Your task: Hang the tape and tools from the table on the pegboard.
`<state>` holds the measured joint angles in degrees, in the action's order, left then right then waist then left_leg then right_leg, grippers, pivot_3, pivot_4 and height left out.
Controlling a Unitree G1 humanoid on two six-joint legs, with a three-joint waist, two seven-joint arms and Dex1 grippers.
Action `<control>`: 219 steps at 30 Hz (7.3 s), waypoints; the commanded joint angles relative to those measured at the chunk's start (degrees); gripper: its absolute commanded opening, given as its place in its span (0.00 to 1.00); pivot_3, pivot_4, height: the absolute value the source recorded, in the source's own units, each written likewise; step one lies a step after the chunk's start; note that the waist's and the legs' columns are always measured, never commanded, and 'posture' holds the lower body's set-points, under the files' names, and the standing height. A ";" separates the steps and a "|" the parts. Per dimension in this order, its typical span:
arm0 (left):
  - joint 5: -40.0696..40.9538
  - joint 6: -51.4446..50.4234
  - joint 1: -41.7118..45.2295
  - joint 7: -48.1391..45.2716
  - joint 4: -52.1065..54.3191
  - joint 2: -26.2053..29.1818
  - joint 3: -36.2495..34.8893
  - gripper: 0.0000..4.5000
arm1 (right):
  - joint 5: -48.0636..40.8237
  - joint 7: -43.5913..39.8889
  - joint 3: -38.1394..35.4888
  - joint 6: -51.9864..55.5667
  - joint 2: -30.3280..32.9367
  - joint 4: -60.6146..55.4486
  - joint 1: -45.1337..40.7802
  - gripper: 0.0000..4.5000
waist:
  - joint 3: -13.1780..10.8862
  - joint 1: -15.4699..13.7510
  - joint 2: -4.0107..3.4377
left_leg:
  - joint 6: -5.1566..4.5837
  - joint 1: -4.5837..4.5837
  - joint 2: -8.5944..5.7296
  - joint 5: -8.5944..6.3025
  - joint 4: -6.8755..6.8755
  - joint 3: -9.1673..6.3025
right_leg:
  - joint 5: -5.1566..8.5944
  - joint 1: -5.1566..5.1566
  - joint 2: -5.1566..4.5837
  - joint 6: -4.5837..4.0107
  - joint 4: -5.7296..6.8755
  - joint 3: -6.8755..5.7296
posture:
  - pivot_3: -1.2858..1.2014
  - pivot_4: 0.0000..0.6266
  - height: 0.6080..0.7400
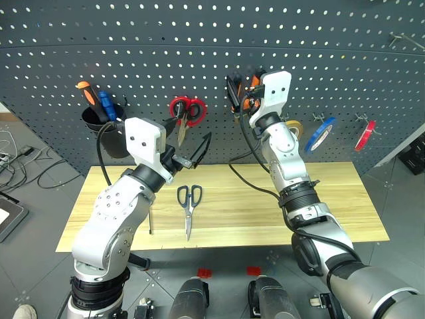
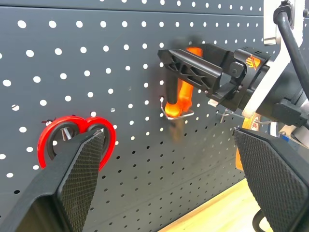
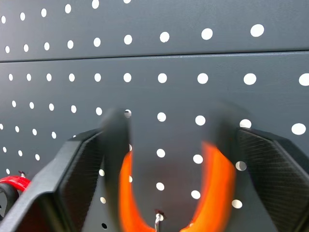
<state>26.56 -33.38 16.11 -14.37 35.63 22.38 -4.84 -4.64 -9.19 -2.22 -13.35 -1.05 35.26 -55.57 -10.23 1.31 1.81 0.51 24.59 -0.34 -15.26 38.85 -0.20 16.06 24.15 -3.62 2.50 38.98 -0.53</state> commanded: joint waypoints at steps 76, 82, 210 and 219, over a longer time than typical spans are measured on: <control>-20.76 -20.22 -11.75 16.57 -19.21 -17.25 3.40 0.12 | -12.90 -58.31 15.55 15.28 28.45 -38.16 32.44 1.00 | -13.07 1.99 -0.42 | -0.69 -0.79 0.00 -0.41 0.14 -0.19 | 0.08 -0.87 -0.54 -0.10 -0.04 -0.12 | 0.47 0.74 1.00; -20.94 -18.88 -11.90 15.02 -18.02 -16.18 3.51 0.12 | -12.79 -58.40 15.17 14.91 27.74 -37.11 31.29 1.00 | -13.07 1.98 -0.42 | -0.68 -0.78 0.00 -0.41 0.10 -0.21 | 0.09 -0.85 -0.54 -0.10 -0.06 -0.14 | 0.47 0.70 1.00; -21.12 -7.35 21.53 -4.66 -67.50 9.87 -11.08 1.00 | -12.77 -40.81 19.89 41.54 20.32 -47.50 15.89 1.00 | -12.88 2.32 -0.22 | -0.36 -0.60 -0.01 -0.22 0.16 -0.25 | 0.08 -0.48 -0.46 -0.15 0.15 -0.39 | 0.46 0.75 1.00; -16.18 -10.56 27.18 4.58 -72.76 6.98 -18.36 1.00 | -12.85 -39.93 19.93 41.92 20.17 -48.04 16.49 1.00 | -13.01 2.50 -0.11 | -0.19 -0.19 0.01 -0.12 0.20 -0.04 | 0.07 0.01 -0.47 -0.12 0.24 -0.26 | 0.46 0.75 1.00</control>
<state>9.27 -43.41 43.24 -11.42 -36.46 29.45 -21.57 -16.82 -49.45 18.74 28.52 19.46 -9.75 -39.32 -23.24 3.82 1.70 0.34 24.42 -0.31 -15.37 39.05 -0.21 16.13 24.19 -4.08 2.37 39.23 -0.79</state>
